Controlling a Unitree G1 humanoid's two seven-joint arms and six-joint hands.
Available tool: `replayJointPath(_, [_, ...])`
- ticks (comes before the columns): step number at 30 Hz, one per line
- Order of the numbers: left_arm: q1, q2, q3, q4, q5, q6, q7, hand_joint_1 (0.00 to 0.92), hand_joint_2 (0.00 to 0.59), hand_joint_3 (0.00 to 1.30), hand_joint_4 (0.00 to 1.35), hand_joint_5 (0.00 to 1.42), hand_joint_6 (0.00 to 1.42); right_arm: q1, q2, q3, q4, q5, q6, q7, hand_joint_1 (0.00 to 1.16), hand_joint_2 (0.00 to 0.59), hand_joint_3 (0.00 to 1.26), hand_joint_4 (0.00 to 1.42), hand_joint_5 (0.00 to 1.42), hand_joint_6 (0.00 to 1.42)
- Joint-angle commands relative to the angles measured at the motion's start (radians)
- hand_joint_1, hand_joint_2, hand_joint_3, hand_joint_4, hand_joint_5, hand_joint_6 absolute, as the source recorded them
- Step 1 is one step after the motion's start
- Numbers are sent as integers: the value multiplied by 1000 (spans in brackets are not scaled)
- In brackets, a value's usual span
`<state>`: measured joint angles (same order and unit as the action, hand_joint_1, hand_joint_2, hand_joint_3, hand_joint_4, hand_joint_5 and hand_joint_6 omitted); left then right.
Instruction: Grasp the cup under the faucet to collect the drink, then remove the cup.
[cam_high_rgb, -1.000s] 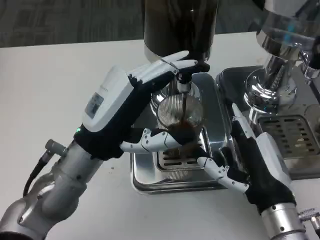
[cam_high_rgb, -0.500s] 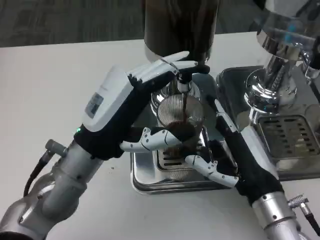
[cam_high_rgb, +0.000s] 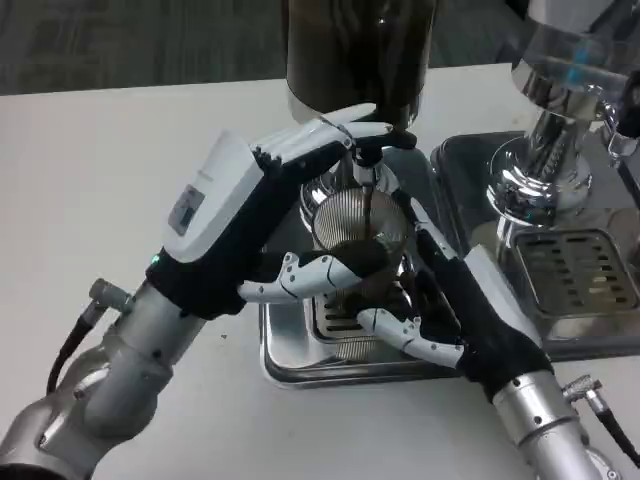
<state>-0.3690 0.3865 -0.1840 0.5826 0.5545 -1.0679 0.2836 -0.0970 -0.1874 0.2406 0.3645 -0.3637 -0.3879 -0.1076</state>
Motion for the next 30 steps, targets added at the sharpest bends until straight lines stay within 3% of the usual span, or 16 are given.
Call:
replayJointPath(1, [17,12,-19,15,21,4,-20,0,172,377,235,430,410,-32,12,-3,42,12,-11,11,509,201,0,0,0,34])
replayJointPath(6, [18,15,-8,8,16,11,-17,0,176,369,230,423,396,-49,24,-8,73,15,-26,3,508,207,0,0,0,45])
replayJointPath(16, [45,7,104,-93,-7,63,53,0,183,307,181,335,283,-52,33,-8,86,14,-38,-5,537,214,0,0,0,50])
replayJointPath(30, [115,5,205,-143,2,78,156,0,191,282,185,340,280,-64,46,-15,112,17,-77,-17,546,213,0,0,0,75])
